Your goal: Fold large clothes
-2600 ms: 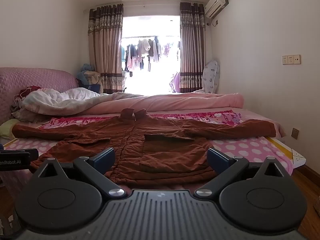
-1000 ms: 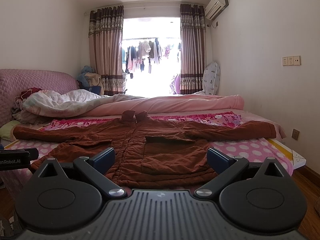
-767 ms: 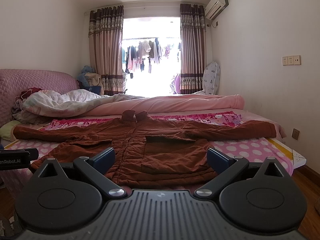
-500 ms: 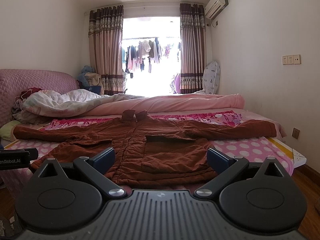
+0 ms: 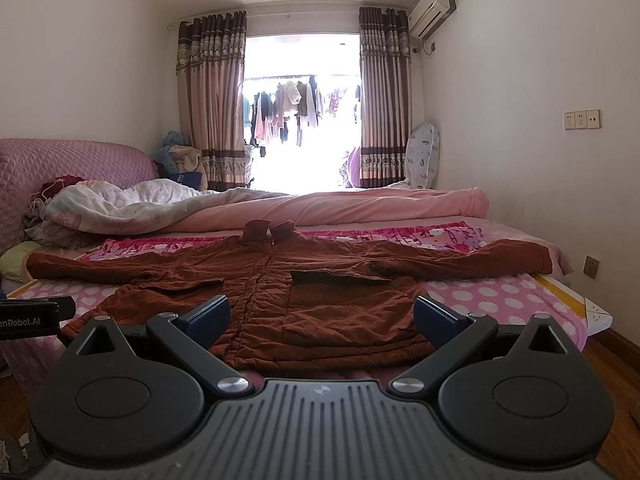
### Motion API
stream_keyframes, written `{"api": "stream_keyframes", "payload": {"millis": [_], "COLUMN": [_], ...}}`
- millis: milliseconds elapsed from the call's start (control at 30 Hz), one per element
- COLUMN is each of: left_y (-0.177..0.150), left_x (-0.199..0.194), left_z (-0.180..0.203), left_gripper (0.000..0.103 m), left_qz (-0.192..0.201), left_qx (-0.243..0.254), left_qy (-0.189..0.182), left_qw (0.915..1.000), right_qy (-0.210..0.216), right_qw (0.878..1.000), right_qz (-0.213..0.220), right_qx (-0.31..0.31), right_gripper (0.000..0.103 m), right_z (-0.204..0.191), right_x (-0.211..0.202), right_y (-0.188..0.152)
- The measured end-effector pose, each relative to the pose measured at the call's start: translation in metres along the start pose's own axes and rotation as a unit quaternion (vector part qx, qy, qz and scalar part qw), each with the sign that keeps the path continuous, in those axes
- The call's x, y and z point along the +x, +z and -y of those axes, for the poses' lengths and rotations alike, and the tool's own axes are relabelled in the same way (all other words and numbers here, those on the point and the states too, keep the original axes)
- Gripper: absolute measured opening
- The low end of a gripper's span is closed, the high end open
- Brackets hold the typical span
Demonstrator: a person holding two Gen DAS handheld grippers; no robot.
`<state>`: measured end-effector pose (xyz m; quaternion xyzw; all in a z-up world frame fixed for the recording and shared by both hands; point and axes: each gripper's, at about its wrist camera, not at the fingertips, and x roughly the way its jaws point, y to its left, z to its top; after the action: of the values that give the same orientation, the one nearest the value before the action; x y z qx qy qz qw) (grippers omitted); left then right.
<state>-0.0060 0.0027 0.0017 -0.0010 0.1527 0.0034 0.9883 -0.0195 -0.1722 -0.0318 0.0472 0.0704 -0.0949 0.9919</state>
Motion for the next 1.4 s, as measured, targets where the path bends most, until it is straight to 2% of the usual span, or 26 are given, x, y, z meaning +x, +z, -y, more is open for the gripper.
{"api": "stream_keyframes", "payload": {"millis": [1167, 1300, 1400], "left_y": [0.005, 0.015, 0.023], "left_x": [0.001, 0.017, 0.038], "left_z": [0.001, -0.004, -0.008], "left_gripper": [0.103, 0.103, 0.103], "left_qz": [0.0, -0.009, -0.025], "left_qx": [-0.002, -0.018, -0.027], "left_qy": [0.001, 0.006, 0.008], "left_qw": [1.0, 0.9998, 0.9993], "right_qy": [-0.001, 0.004, -0.011], "right_qw": [1.0, 1.0, 0.999], "right_qz": [0.001, -0.009, -0.013], "right_qx": [0.002, 0.017, 0.045], "right_gripper": [0.103, 0.103, 0.103], "right_z": [-0.002, 0.002, 0.011], "right_x": [-0.007, -0.003, 0.009], "right_y": [0.005, 0.01, 0.018]}}
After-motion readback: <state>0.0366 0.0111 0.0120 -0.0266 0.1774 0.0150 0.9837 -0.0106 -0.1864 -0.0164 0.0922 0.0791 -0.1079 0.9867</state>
